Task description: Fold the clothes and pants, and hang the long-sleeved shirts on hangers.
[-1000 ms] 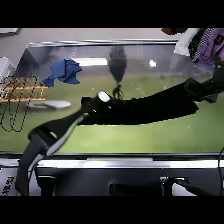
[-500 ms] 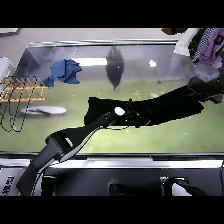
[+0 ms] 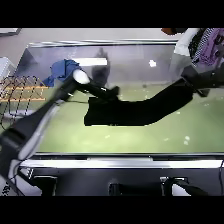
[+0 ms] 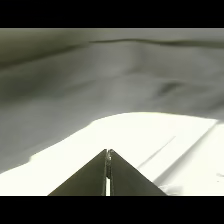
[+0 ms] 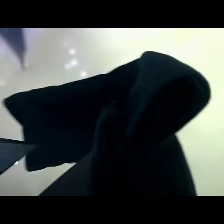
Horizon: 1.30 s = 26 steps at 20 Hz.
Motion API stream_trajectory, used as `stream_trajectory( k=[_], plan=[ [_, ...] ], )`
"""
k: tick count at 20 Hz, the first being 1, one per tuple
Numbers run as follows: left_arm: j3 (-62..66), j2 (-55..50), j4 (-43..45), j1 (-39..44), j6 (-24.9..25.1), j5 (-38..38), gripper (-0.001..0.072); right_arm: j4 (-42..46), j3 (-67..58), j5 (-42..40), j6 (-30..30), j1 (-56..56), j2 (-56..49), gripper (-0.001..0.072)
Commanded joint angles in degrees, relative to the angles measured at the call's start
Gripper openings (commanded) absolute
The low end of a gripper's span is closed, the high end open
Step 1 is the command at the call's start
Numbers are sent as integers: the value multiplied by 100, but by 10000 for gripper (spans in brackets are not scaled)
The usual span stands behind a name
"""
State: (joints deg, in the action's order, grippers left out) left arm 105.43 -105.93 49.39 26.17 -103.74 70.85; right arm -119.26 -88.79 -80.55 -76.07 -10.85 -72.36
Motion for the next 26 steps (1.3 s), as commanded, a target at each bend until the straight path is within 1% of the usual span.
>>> stream_trajectory(
  k=[1, 3, 6, 8, 10, 16, 18, 24, 25, 26],
  plan=[
    [4, 1113, 2214, -927, 57, 1888, 18, -352, -4, 481, 562, 732, -85, 28],
    [4, 1611, 2667, -1353, 203, 2267, 19, -319, -4, 896, 920, 1432, -256, 28],
    [4, 2131, 2717, -1880, 323, 2312, 20, -308, -4, 1652, 1425, 2452, -651, 28],
    [4, 2288, 2717, -2105, 350, 2365, 20, -319, -4, 2157, 1683, 3025, -988, 28],
    [2, 2317, 2719, -2232, 483, 2470, 20, -326, -7, 2594, 1912, 3480, -1344, 28],
    [-13, 2306, 2719, -2288, 544, 2409, 20, -409, -7, 4004, 2087, 4188, -2146, 28],
    [-13, 2306, 2721, -2288, 627, 2406, 20, -472, -7, 4050, 2146, 4229, -2326, 28],
    [-13, 2304, 2721, -2288, 693, 2387, 20, -520, -7, 3738, 2120, 4258, -2461, 30],
    [-13, 2304, 2721, -2288, 693, 2365, 20, -520, -4, 3711, 2120, 4258, -2461, 42],
    [-13, 2304, 2721, -2288, 693, 2365, 20, -540, -7, 3687, 2120, 4258, -2461, 98]
  ],
)
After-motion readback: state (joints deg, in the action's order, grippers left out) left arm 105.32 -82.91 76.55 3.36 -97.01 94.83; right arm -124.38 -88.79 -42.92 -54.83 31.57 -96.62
